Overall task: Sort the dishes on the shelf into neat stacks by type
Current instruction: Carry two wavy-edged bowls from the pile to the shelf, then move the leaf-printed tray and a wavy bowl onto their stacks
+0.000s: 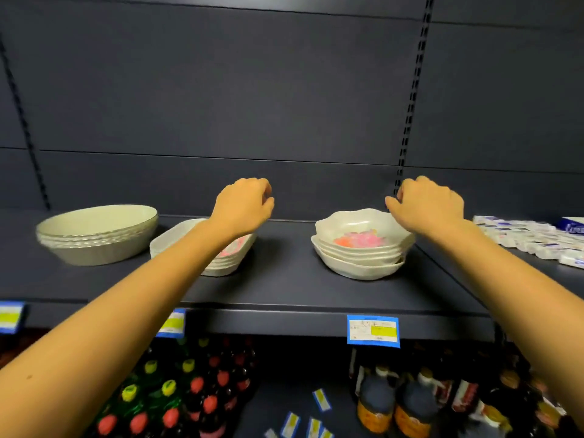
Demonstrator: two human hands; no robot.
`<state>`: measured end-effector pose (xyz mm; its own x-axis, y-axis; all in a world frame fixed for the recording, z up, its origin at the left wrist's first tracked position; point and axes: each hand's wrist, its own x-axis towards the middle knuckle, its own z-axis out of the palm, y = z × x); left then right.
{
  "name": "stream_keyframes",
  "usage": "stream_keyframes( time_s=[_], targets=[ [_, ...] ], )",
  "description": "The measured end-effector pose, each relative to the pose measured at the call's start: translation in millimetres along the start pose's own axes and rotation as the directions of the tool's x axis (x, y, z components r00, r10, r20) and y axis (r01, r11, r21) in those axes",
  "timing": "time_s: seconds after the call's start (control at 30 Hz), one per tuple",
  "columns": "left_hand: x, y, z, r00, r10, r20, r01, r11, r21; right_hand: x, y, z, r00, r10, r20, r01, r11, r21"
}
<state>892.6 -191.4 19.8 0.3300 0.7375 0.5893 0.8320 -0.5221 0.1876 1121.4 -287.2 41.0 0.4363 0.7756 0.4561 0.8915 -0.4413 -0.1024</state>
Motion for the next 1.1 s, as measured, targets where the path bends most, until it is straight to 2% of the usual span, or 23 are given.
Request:
stream_keyframes(
  time_s=[0.1,0.23,0.47,0.63,0.77,0.97,1.1],
  targets=[
    [-14.4,-23.9,-22.6,0.998,-0.045,-0.051,0.050,0.993,0.106,1.7,-39.6,-2.6,0.980,-0.200,-0.013,0.199,0.969,0.147],
    [-41.7,-67.9,-59.3,0.980,-0.168,-0.111,0.186,0.965,0.187,-11.0,-110.6,1.1,0.896,-0.444,0.032,0.421,0.869,0.259],
    [-114.1,-152.6,-124.8,0.909,-0.366,-0.200,0.411,0.867,0.281,-51.8,-226.2,4.6,0.718,-0.696,0.000,0.642,0.662,0.388],
    [-161.8,-219.2,-161.8,0.851,-0.482,-0.209,0.525,0.780,0.340,-88.1,-306.5,0.2,0.616,-0.788,-0.021,0.713,0.546,0.441],
    [-197.8,-273.0,-192.1,0.824,-0.530,-0.203,0.565,0.732,0.381,-118.2,-372.7,-1.8,0.538,-0.843,0.009,0.747,0.482,0.458],
    [-252.9,-356.8,-242.3,0.813,-0.558,-0.168,0.563,0.678,0.473,-171.7,-477.8,-13.2,0.512,-0.859,0.014,0.749,0.454,0.482],
    [-291.5,-412.6,-276.0,0.795,-0.582,-0.169,0.580,0.649,0.493,-214.6,-550.9,-16.2,0.455,-0.890,0.022,0.766,0.404,0.500]
  ],
)
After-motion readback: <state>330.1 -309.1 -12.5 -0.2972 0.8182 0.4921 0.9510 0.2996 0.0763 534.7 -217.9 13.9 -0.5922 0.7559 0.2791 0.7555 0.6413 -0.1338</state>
